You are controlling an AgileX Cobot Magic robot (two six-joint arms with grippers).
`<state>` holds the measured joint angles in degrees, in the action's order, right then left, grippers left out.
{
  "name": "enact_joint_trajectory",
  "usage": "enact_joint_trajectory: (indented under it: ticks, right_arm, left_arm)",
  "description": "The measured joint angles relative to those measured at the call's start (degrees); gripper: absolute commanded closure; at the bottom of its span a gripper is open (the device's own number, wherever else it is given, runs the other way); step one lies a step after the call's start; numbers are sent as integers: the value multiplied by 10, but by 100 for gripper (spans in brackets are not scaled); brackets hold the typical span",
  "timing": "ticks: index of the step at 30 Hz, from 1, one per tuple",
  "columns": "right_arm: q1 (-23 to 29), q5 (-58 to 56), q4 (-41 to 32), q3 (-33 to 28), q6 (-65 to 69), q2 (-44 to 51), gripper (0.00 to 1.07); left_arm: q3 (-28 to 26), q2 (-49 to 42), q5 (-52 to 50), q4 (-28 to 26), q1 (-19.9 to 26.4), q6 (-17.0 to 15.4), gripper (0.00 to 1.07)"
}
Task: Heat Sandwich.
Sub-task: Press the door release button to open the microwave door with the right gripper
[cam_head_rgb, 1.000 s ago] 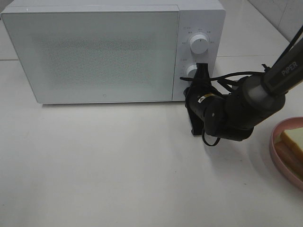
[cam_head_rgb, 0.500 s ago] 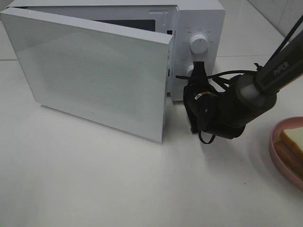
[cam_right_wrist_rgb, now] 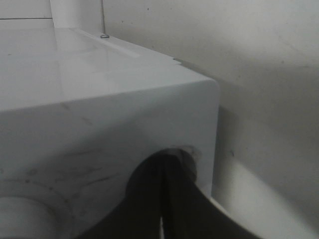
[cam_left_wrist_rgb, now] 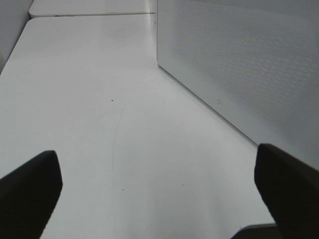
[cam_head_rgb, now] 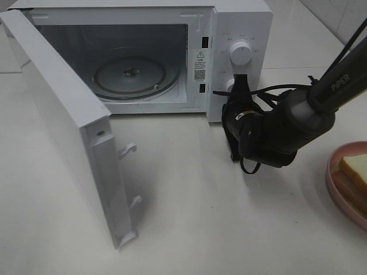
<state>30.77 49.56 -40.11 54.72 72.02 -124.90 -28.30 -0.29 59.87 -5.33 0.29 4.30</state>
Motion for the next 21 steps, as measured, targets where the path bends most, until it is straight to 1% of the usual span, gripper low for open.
enact_joint_trajectory:
  ticks: [9, 21]
  right_arm:
    - [6, 0, -3, -2, 22, 0, 107]
    - [11, 29, 17, -36, 34, 17, 107]
  left_arm:
    - [0, 0, 0, 0, 0, 0, 9]
    - [0, 0, 0, 0, 0, 0, 9]
